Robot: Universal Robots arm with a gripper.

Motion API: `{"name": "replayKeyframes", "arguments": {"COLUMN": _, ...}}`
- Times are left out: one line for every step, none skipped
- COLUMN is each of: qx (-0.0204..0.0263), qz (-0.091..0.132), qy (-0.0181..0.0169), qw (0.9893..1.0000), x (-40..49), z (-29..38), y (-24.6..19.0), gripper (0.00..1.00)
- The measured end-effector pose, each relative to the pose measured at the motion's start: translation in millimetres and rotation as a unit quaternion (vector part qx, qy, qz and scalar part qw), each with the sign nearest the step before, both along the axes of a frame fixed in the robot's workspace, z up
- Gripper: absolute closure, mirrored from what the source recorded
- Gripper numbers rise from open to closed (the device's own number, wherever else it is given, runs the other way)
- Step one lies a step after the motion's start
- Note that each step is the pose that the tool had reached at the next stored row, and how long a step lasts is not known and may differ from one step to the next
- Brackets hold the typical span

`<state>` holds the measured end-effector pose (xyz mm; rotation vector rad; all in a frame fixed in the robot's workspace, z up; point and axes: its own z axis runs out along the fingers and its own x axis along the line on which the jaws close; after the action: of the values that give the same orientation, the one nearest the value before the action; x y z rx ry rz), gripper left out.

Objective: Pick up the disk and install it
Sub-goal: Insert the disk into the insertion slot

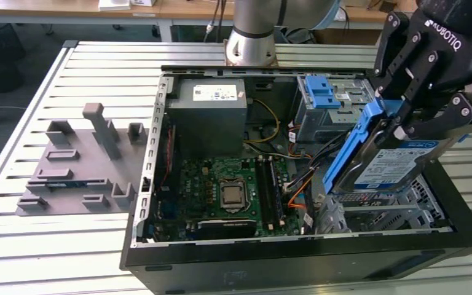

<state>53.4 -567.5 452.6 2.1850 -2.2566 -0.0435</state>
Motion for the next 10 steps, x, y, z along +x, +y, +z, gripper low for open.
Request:
{"name": "replayKeyframes", "arguments": {"qx": 0.0, "qz": 0.0, "qy": 0.0, "qw": 1.0, "x": 0.3, "z": -0.1, "y": 0.0, "gripper": 0.64}}
{"name": "replayKeyframes", "arguments": {"qx": 0.0, "qz": 0.0, "qy": 0.0, "qw": 1.0, "x": 0.3, "z": -0.1, "y": 0.0, "gripper": 0.64}}
{"name": "replayKeyframes", "arguments": {"qx": 0.0, "qz": 0.0, "qy": 0.0, "qw": 1.0, "x": 0.3, "z": -0.1, "y": 0.0, "gripper": 0.64}}
{"name": "replayKeyframes", "arguments": {"qx": 0.0, "qz": 0.0, "qy": 0.0, "qw": 1.0, "x": 0.4, "z": -0.2, "y": 0.0, "gripper": 0.64}}
{"name": "replayKeyframes", "arguments": {"qx": 0.0001, "qz": 0.0, "qy": 0.0, "qw": 1.0, "x": 0.9, "z": -0.2, "y": 0.0, "gripper": 0.64}}
{"name": "replayKeyframes", "arguments": {"qx": 0.0001, "qz": 0.0, "qy": 0.0, "qw": 1.0, "x": 2.1, "z": -0.3, "y": 0.0, "gripper": 0.64}}
{"name": "replayKeyframes", "arguments": {"qx": 0.0001, "qz": 0.0, "qy": 0.0, "qw": 1.0, "x": 3.8, "z": -0.4, "y": -0.1, "gripper": 0.64}}
{"name": "replayKeyframes", "arguments": {"qx": 0.0001, "qz": 0.0, "qy": 0.0, "qw": 1.0, "x": 5.5, "z": -0.4, "y": 0.0, "gripper": 0.64}}
{"name": "replayKeyframes", "arguments": {"qx": 0.0001, "qz": 0.0, "qy": 0.0, "qw": 1.0, "x": 6.9, "z": -0.5, "y": 0.0, "gripper": 0.64}}
{"name": "replayKeyframes", "arguments": {"qx": 0.0001, "qz": 0.0, "qy": 0.0, "qw": 1.0, "x": 8.1, "z": -0.7, "y": 0.0, "gripper": 0.64}}
